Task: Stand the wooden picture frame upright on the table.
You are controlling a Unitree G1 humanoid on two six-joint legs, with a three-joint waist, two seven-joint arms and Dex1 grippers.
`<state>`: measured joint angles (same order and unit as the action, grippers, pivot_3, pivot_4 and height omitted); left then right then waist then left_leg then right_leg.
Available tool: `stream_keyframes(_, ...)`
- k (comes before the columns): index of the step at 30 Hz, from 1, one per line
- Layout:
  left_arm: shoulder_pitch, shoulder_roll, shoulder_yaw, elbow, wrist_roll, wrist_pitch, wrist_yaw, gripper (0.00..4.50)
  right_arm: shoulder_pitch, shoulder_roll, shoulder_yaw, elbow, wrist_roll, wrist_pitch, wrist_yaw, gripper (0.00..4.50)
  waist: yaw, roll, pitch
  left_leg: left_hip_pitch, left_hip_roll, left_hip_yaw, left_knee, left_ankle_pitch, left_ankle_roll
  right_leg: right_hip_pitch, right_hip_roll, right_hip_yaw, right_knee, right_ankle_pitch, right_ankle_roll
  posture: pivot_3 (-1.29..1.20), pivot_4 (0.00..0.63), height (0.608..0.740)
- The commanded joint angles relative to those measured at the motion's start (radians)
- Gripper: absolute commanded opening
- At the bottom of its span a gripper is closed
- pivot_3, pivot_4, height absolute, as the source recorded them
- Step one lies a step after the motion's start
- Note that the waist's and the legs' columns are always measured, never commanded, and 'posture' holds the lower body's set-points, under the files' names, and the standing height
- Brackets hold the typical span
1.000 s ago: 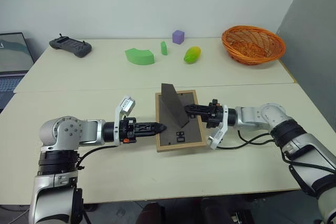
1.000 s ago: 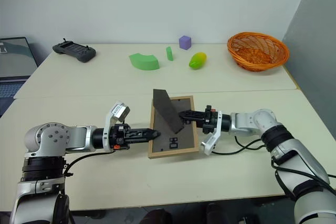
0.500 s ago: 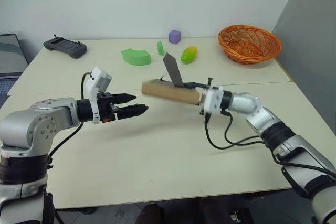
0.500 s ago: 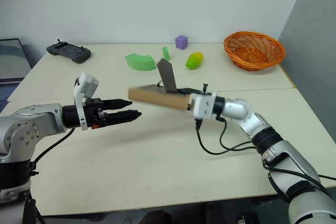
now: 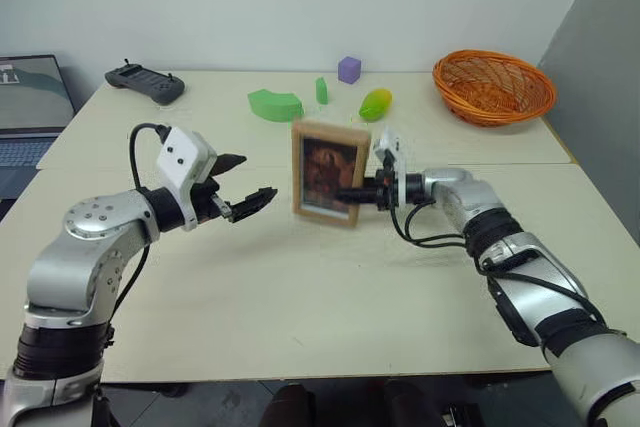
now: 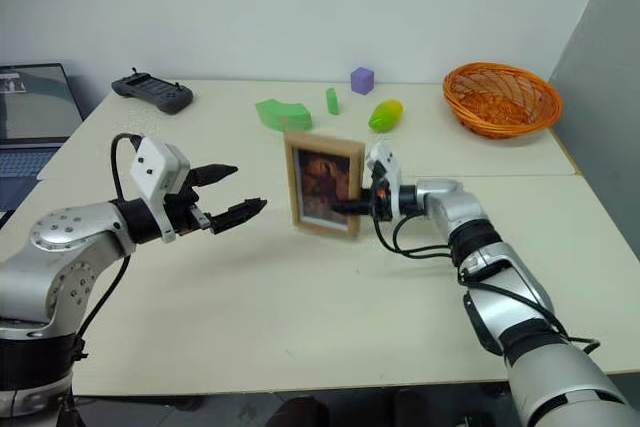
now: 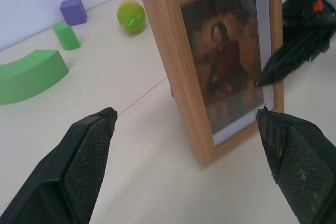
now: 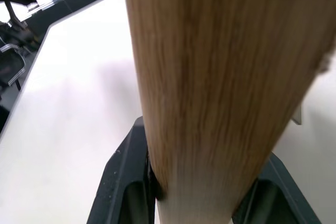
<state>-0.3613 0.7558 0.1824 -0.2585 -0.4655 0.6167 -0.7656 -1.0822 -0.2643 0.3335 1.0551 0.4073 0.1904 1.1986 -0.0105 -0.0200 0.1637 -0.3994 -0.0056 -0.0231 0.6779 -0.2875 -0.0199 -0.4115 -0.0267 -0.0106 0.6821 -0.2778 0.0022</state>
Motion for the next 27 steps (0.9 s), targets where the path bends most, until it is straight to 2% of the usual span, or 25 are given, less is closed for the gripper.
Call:
stream_keyframes(1, -0.007, -0.011, 0.007, -0.005, 0.005, -0.032, 0.01, 4.5, -0.04, 0.025, -0.051, 0.075, -0.063, -0.002, 0.043, 1.3, -0.003, 0.0, 0.0, 0.001, 0.0, 0.0, 0.0, 0.0, 0.0, 0.0, 0.0, 0.0, 0.0, 0.0, 0.0, 0.0, 0.15, 0.74)
stream_keyframes(4, 0.003, -0.017, -0.001, -0.005, 0.005, -0.03, 0.008, 4.5, -0.05, 0.044, -0.105, 0.11, -0.085, 0.012, 0.036, 1.3, -0.011, 0.0, 0.0, 0.001, 0.0, 0.0, 0.0, 0.0, 0.0, 0.0, 0.0, 0.0, 0.001, 0.0, 0.0, 0.0, 0.15, 0.74)
stream_keyframes(6, 0.002, -0.021, -0.002, -0.002, 0.0, -0.024, 0.01, 4.5, -0.059, 0.057, -0.146, 0.121, -0.091, 0.034, 0.018, 2.01, -0.013, 0.0, 0.0, 0.001, 0.0, 0.0, 0.0, 0.0, 0.0, 0.001, 0.0, 0.0, 0.001, 0.0, 0.0, 0.0, 0.15, 0.74)
stream_keyframes(12, -0.011, -0.027, -0.013, 0.006, -0.001, -0.018, 0.007, 4.5, -0.053, 0.057, -0.199, 0.128, -0.146, 0.025, 0.0, 3.36, -0.015, 0.0, 0.0, 0.001, 0.0, -0.001, 0.0, 0.0, 0.0, 0.001, 0.0, 0.0, 0.001, 0.0, 0.0, 0.0, 0.15, 0.74)
stream_keyframes(15, -0.018, -0.025, -0.011, 0.014, -0.011, -0.003, 0.006, 4.5, -0.011, 0.014, -0.201, 0.097, -0.176, 0.025, 0.03, 4.1, -0.015, 0.0, 0.0, 0.001, 0.0, -0.001, 0.0, 0.0, 0.0, 0.001, 0.0, 0.0, 0.0, 0.0, 0.0, 0.0, 0.15, 0.74)
stream_keyframes(17, -0.015, -0.021, -0.006, 0.012, -0.029, 0.024, 0.001, 4.5, 0.04, -0.041, -0.197, 0.04, -0.196, 0.02, 0.055, 4.42, -0.012, 0.0, 0.0, 0.001, 0.0, -0.001, 0.0, 0.0, 0.0, 0.001, 0.0, -0.001, 0.0, 0.0, 0.0, 0.0, 0.15, 0.74)
stream_keyframes(22, 0.016, 0.005, 0.005, 0.001, -0.049, 0.062, -0.024, 4.5, 0.26, -0.221, -0.221, -0.343, -0.206, 0.015, 0.073, 4.42, -0.007, 0.0, 0.0, 0.0, -0.001, 0.0, 0.0, 0.0, 0.0, 0.001, -0.001, -0.001, -0.001, 0.0, 0.0, 0.0, 0.15, 0.74)
stream_keyframes(25, 0.028, 0.015, 0.016, 0.022, -0.057, 0.072, -0.034, 4.5, 0.408, -0.303, -0.284, -0.737, -0.123, 0.163, 0.027, 4.42, -0.007, 0.001, 0.0, 0.0, 0.0, 0.0, 0.0, 0.0, 0.0, 0.001, -0.001, -0.001, 0.0, 0.0, 0.001, 0.0, 0.15, 0.74)
stream_keyframes(27, 0.041, 0.036, 0.007, 0.039, -0.027, 0.044, -0.047, 4.5, 0.474, -0.32, -0.306, -0.958, -0.065, 0.28, -0.021, 4.42, -0.009, 0.001, 0.0, 0.001, 0.0, -0.001, -0.001, 0.0, 0.0, 0.001, 0.0, -0.001, 0.001, 0.0, 0.001, 0.0, 0.15, 0.74)
